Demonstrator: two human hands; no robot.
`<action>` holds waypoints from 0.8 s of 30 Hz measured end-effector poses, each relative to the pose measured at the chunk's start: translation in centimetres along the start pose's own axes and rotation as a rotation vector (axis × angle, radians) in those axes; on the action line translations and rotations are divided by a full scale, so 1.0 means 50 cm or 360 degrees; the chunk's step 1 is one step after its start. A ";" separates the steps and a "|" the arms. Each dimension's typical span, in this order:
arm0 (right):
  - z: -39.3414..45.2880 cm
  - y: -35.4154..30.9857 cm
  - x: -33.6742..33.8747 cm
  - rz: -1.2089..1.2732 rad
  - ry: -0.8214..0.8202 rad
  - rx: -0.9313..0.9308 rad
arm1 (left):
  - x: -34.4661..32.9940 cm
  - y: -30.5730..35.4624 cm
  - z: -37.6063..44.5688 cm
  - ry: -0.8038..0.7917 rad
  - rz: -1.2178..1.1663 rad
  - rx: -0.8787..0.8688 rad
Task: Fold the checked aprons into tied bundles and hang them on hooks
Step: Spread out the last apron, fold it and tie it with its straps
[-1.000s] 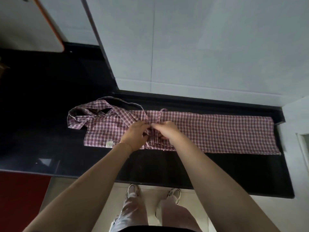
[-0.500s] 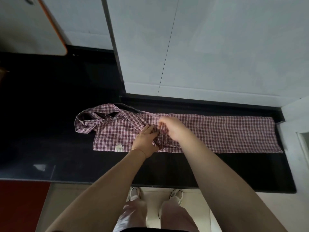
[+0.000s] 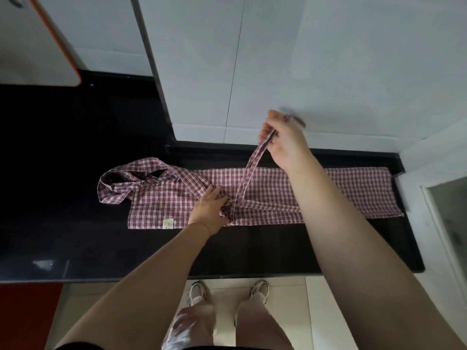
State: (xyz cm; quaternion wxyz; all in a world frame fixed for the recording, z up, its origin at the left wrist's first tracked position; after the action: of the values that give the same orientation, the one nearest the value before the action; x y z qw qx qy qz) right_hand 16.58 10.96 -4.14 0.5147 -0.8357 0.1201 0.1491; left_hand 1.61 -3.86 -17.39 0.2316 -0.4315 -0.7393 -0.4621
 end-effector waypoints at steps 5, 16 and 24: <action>-0.029 -0.001 0.063 -0.0994 0.0340 0.0001 | 0.001 -0.003 0.008 -0.0037 0.0071 -0.0007; -0.184 0.098 0.128 -0.3204 -0.0484 -0.1478 | 0.036 0.045 -0.001 -0.0289 0.0228 -0.0108; -0.155 0.262 0.110 -0.2768 -0.0322 0.0091 | 0.007 0.032 -0.038 -0.0034 0.0670 -0.0347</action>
State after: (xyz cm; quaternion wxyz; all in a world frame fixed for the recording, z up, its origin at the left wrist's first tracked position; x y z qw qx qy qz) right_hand 18.00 -2.04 -13.71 0.4749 -0.6007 -0.6022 -0.2259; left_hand 2.68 -5.05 -15.46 0.2669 -0.6034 -0.5813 -0.4761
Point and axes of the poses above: each hand's wrist, its own z-axis towards the middle knuckle, its own x-axis out of the back of the hand, y = z × x, the point moved 1 cm from there along z, towards the middle knuckle, and after that the axes turned 4 degrees about -z, right-handed, at the moved point
